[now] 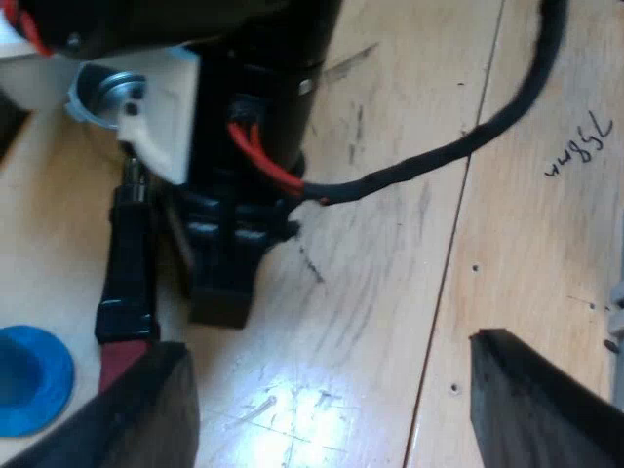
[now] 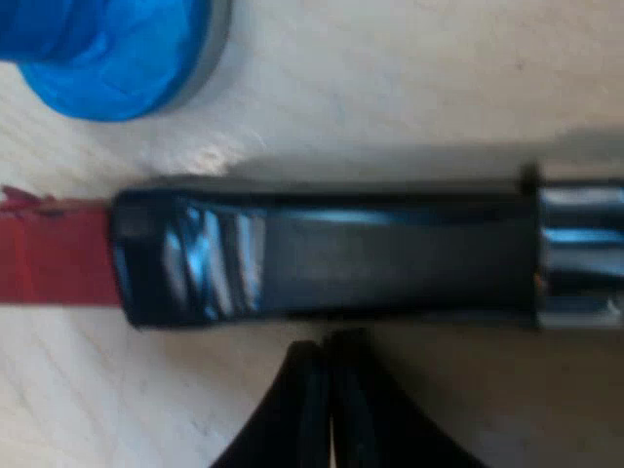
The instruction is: Put the handle in the coffee machine
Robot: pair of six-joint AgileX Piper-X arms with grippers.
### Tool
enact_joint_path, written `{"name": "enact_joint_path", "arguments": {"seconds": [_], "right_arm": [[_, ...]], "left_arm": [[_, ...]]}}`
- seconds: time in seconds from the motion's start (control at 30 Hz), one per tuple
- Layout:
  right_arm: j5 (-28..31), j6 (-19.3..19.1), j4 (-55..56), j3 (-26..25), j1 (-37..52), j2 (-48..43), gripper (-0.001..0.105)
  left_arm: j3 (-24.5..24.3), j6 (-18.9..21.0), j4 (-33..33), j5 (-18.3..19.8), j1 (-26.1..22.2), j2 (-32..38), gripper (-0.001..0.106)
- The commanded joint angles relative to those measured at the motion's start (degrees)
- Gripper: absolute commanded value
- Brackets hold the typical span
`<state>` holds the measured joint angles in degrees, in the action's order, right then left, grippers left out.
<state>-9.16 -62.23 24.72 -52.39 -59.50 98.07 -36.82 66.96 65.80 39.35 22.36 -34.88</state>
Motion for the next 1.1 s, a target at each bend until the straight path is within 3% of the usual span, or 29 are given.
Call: {"name": "enact_joint_path", "arguments": {"seconds": [0.03, 0.3, 0.57, 0.83, 0.9, 1.0, 1.07, 1.1], "right_arm": [[-0.19, -0.59, 4.17, -0.34, -0.19, -2.96, 0.0], [1.8, -3.68, 13.99, -0.66, -0.19, -11.61, 0.0], [6.66, -6.65, 22.86, -0.99, -0.19, -21.32, 0.0], [10.67, -7.54, 25.75, -1.11, -0.09, -27.32, 0.0], [10.67, -7.52, 25.93, -1.34, -0.09, -28.22, 0.006], [11.97, -7.52, 28.16, -2.61, -0.09, -28.78, 0.026], [12.38, -8.5, 29.9, -3.94, -0.09, -28.76, 0.049], [12.53, -9.21, 30.13, -4.23, -0.09, -28.76, 0.054]], "left_arm": [[-0.04, 0.11, 0.1, -0.43, -0.65, -0.1, 0.062], [-0.04, 0.11, 0.1, -0.43, -2.59, 0.49, 0.059], [-0.16, 1.6, 0.1, -1.29, -2.59, 7.42, 0.058], [-0.16, 3.63, 0.44, -1.29, -2.59, 12.18, 0.072], [-0.16, 4.89, 0.4, -1.29, -2.59, 12.72, 0.072], [-0.51, 5.24, 0.85, -1.29, -2.59, 13.59, 0.072], [-1.7, 5.24, 1.48, -1.29, -2.59, 13.95, 0.072], [-2.06, 5.24, 1.54, -1.29, -2.59, 13.97, 0.072]]}}
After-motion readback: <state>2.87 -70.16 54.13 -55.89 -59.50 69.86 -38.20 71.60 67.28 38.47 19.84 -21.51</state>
